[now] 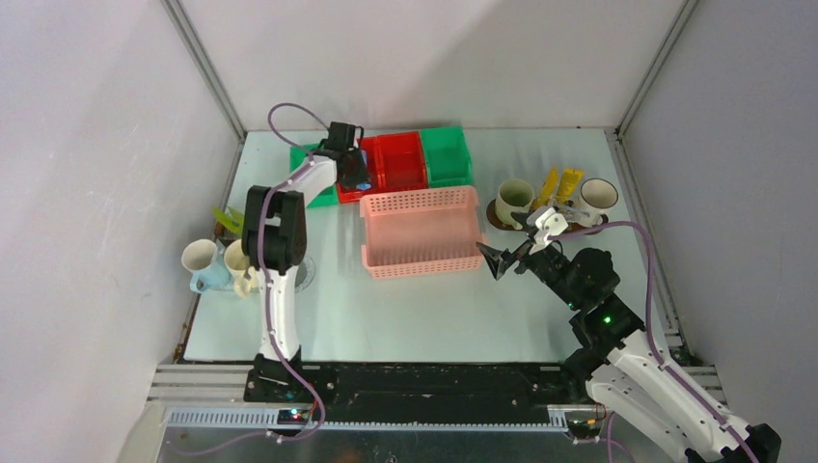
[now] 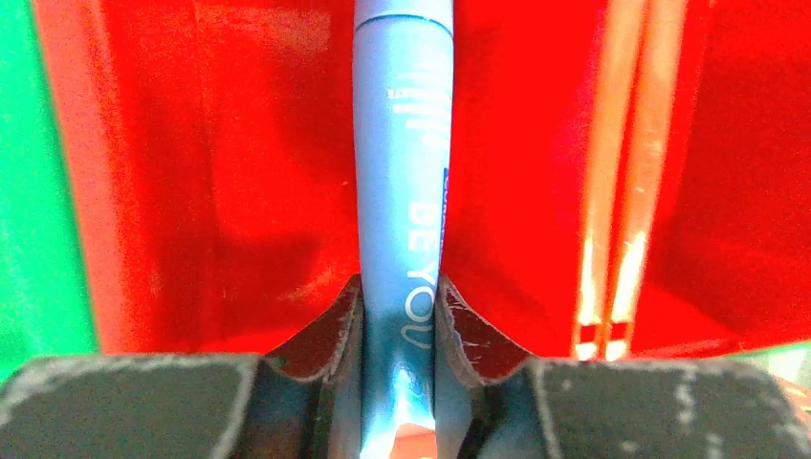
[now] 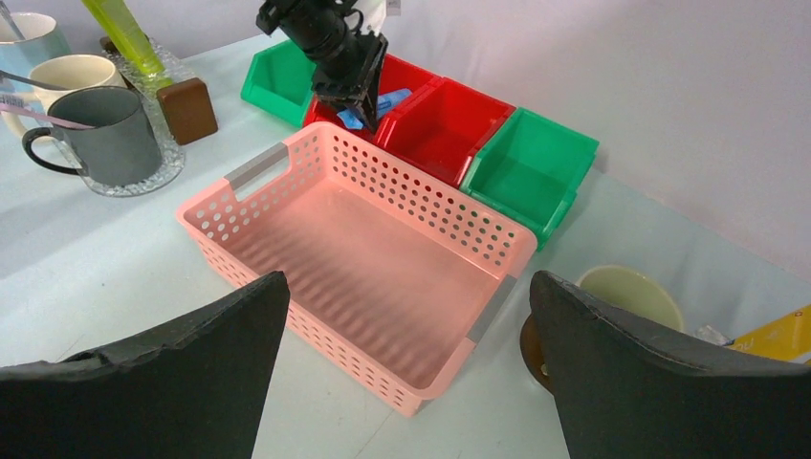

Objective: Prepare toiletry sets of a toothbrush and toothpaste on the tray
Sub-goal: Pick up the toothpaste from the storage box.

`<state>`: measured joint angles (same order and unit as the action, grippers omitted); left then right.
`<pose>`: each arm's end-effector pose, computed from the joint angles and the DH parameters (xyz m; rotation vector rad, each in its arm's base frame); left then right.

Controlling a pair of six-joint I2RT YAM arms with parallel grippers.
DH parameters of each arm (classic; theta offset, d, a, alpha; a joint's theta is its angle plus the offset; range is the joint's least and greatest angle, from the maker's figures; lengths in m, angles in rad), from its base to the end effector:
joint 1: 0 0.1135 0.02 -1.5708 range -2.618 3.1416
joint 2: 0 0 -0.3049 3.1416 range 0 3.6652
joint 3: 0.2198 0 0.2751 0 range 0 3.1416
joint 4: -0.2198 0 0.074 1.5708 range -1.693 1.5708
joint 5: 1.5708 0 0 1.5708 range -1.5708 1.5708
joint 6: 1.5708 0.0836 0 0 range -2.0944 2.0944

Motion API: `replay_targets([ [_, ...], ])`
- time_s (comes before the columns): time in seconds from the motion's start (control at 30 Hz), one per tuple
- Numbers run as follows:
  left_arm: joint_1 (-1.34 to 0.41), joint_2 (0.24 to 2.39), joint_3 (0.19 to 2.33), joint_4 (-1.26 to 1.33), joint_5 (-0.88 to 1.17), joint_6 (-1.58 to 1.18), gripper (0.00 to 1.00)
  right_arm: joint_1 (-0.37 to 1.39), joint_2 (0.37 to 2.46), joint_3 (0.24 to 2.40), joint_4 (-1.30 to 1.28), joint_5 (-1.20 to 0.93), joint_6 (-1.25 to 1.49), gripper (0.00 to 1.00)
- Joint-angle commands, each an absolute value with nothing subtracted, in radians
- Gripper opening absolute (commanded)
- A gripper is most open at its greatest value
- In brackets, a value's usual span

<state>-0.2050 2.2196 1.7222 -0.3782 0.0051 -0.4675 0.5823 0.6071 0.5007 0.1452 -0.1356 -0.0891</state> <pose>0.5577 -0.1164 0.1600 -0.3210 2.4493 -0.3013 0.1605 0.1192 0.3247 -0.6136 1.4268 0.4952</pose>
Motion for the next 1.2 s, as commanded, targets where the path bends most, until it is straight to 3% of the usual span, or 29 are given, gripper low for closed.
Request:
replay_targets([
  [0.0,-0.196,2.053,1.733,-0.387,-0.022,-0.415,0.18,0.583,0.604,0.547,0.199,-0.155,-0.088,0.99],
  [0.43,-0.201,1.799,1.721,-0.564,0.126,-0.313,0.15,0.587,0.619,0.548,0.270,-0.218,-0.137,0.99],
  [0.67,-0.228,1.616,1.609,-0.657,0.265,-0.269,0.14,0.609,0.671,0.564,0.315,-0.275,-0.220,0.99],
  [1.17,-0.374,1.269,1.397,-0.886,0.366,-0.145,0.14,0.781,0.964,0.702,0.367,-0.238,-0.697,0.99],
])
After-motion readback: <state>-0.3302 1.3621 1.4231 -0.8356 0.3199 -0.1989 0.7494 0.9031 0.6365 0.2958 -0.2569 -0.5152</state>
